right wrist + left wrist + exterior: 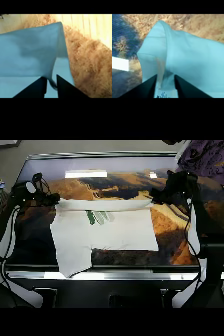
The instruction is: Fold the clothes and pants, and hang the long-sleeved shirts on hangers.
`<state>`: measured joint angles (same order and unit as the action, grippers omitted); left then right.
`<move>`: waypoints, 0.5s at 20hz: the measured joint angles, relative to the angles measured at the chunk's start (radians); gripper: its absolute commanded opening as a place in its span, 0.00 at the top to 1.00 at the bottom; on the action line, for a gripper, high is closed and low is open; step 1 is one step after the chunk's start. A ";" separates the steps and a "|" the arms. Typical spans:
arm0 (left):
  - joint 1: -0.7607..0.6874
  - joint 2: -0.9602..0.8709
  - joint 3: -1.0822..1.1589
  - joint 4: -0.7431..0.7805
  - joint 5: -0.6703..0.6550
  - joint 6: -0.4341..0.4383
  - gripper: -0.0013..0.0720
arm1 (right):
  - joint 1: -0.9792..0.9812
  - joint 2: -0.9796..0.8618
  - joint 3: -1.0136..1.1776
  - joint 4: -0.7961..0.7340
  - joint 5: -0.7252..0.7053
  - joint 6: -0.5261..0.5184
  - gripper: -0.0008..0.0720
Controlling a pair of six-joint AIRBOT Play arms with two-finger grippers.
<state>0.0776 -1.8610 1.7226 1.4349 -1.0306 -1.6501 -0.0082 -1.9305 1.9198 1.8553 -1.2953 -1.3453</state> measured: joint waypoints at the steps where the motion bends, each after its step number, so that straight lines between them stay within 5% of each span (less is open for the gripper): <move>1: 0.007 -0.002 0.016 -0.005 -0.019 0.001 0.33 | 0.000 -0.002 0.000 0.004 -0.008 -0.013 0.43; 10: 0.220 0.182 -0.011 -0.193 -0.254 0.119 0.34 | -0.146 0.235 -0.084 0.109 -0.192 -0.286 0.42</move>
<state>0.2974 -1.6791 1.7111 1.2415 -1.2850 -1.5311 -0.1547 -1.6951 1.8362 1.9648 -1.4868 -1.6310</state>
